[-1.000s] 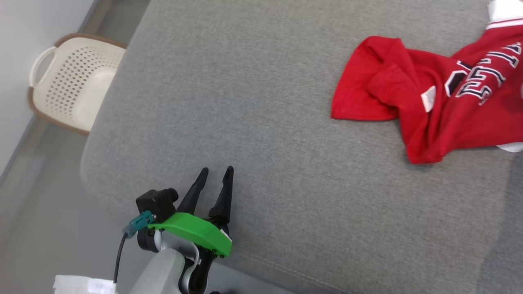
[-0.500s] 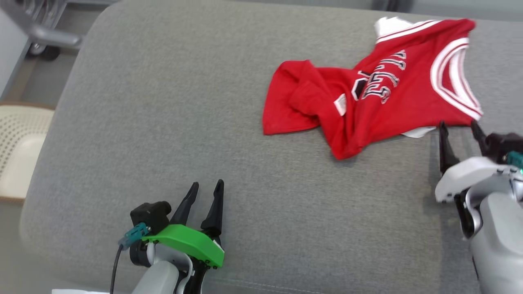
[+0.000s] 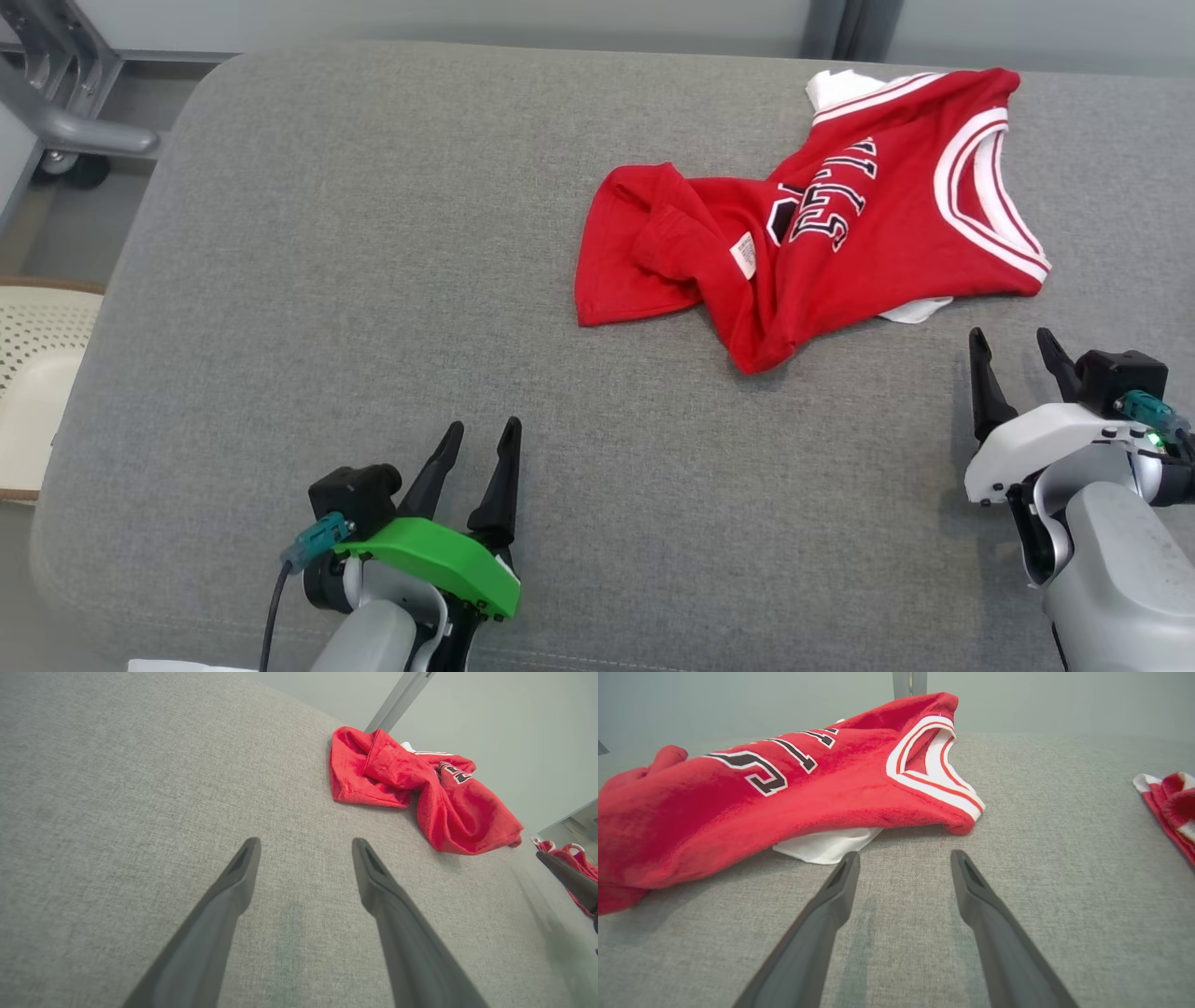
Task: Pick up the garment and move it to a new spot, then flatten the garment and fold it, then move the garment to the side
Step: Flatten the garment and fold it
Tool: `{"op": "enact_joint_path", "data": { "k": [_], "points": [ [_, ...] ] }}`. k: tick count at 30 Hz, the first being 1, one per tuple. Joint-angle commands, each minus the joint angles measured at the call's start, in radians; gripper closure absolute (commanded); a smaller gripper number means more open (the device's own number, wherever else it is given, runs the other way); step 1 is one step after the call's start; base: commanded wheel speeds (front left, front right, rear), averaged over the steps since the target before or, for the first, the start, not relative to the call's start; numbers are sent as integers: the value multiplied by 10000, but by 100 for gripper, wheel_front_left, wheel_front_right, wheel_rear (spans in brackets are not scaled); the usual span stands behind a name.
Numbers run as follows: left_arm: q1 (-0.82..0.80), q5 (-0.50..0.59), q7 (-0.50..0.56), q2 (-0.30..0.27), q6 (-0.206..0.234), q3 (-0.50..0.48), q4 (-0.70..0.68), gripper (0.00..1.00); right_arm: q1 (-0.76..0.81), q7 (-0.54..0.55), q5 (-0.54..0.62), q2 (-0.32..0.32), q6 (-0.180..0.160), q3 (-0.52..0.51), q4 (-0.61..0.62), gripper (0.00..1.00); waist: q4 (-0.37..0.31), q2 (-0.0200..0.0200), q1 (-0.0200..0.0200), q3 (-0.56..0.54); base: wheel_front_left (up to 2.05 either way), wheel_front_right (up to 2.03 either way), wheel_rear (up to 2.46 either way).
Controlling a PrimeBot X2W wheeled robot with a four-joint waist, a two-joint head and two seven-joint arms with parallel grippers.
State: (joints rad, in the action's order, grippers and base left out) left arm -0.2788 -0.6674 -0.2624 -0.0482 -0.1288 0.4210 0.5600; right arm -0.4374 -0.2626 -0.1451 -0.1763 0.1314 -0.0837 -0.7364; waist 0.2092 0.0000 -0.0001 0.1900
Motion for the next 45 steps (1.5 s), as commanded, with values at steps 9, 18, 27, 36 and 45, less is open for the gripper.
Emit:
{"op": "enact_joint_path", "data": {
  "k": [9, 18, 27, 36, 45],
  "points": [
    [-27, -55, -31, -44, -21, 66, 11, 0, -483, -27, -246, -26, -15, -112, -739, 0, 1022, 0, 1, 391, 0, 0, 0],
    [87, 33, -31, -39, -22, -73, -28, 0, -969, -27, -45, 100, -15, -140, -1324, 57, 1209, 0, 1, 498, 0, 0, 0],
    [253, 171, -30, -42, -22, -312, 61, 0, -524, -27, -866, -67, -15, 293, -657, 100, 173, 0, 1, -21, 0, 0, 0],
    [540, 228, -31, -46, -22, -418, 62, 0, 891, -27, -1305, -679, -15, 189, 1167, 100, -1369, 0, 1, -801, 0, 0, 0],
    [731, 290, -31, -47, -22, -557, 179, 0, 2281, -27, -1299, -875, -15, -422, 2126, 0, -2264, 0, 1, -1136, 0, 0, 0]
  ]
}}
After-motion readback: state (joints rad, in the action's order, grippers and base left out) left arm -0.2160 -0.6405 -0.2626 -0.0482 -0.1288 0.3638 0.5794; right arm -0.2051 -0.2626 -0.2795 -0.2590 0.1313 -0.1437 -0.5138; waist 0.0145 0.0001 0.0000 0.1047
